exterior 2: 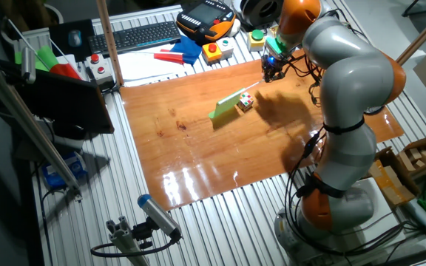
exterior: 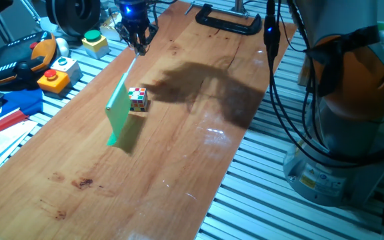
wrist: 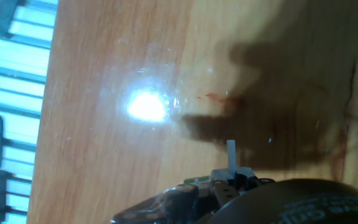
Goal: Wave the flag
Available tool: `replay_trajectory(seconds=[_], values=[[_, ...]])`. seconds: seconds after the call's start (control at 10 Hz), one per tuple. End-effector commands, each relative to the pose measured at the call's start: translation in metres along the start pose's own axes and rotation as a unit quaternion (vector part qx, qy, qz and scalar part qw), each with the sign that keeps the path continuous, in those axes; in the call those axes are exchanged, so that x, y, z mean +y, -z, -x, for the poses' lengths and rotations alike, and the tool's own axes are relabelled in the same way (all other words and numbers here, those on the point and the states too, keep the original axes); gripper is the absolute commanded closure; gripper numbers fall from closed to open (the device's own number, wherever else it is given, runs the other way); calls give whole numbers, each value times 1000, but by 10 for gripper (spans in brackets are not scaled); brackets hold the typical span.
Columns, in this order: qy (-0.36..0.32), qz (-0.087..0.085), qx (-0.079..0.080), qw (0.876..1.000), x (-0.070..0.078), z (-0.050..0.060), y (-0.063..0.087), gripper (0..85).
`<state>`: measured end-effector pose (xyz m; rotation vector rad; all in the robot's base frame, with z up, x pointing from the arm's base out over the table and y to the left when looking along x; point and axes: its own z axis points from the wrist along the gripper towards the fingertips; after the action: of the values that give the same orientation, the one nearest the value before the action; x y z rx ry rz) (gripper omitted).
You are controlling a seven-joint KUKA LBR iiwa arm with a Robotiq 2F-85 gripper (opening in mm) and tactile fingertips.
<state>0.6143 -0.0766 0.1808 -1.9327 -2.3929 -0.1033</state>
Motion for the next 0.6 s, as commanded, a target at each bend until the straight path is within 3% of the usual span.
replay_trajectory(seconds=[0.0,0.3,0.5], values=[[-4,0,2,1000,-2,-1,2,843],[-18,-3,2,1000,-6,-4,6,843],[-19,-8,-8,1000,-12,-6,12,843]])
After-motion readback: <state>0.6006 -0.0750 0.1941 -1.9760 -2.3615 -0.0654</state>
